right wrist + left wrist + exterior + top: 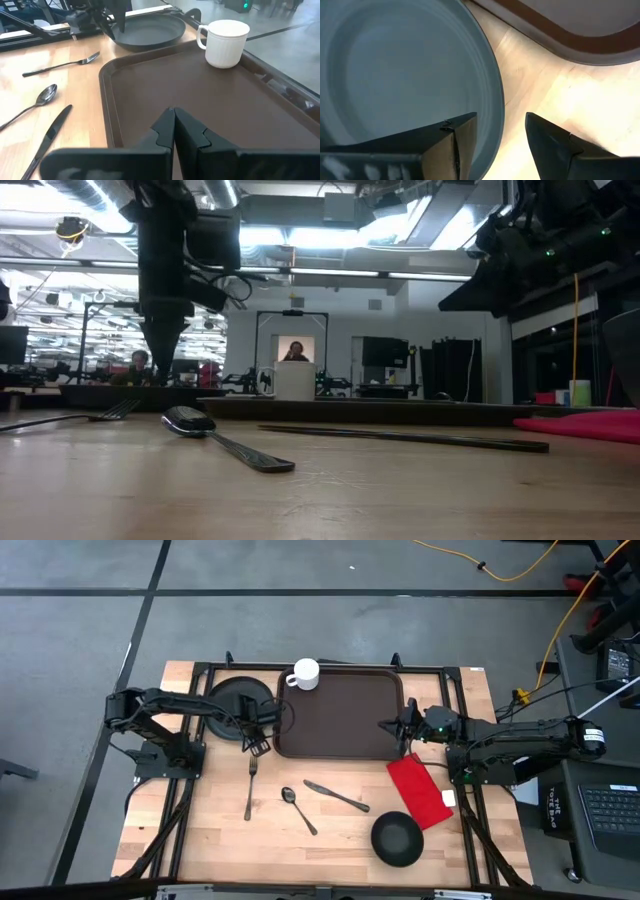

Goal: Set up tray
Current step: Put the black plate on the brown serving tray at the bottom of the white mug

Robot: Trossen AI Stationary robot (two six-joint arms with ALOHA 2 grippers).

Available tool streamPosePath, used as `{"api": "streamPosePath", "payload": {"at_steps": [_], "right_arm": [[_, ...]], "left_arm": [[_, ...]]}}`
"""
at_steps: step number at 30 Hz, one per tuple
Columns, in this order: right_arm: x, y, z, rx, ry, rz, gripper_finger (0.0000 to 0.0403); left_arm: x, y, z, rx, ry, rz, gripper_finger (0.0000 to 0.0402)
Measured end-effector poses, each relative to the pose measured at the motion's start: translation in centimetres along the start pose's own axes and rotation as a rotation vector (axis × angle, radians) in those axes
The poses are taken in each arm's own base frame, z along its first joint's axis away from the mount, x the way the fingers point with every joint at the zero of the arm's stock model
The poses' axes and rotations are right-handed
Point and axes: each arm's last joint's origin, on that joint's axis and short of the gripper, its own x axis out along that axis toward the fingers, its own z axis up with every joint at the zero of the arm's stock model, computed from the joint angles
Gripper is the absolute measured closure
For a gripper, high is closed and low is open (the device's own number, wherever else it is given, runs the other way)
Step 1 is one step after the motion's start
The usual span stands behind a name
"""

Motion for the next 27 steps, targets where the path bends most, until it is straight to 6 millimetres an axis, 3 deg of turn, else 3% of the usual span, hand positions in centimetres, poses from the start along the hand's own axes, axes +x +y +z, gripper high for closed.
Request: {"api": "streamPosePath", "payload": {"at_steps": [19,27], "right_arm": [[0.0,0.0,0.3,0.001,-0.036,0.003,0.0389],[0.0,0.0,0.3,0.001,-0.036,0.003,0.0389]], "left_arm": [[2.9,0.0,-1.8,-0.019,0.019,0.007,0.0253],[3.1,0.0,-1.9,0.014,0.021,0.013,0.0264]]}}
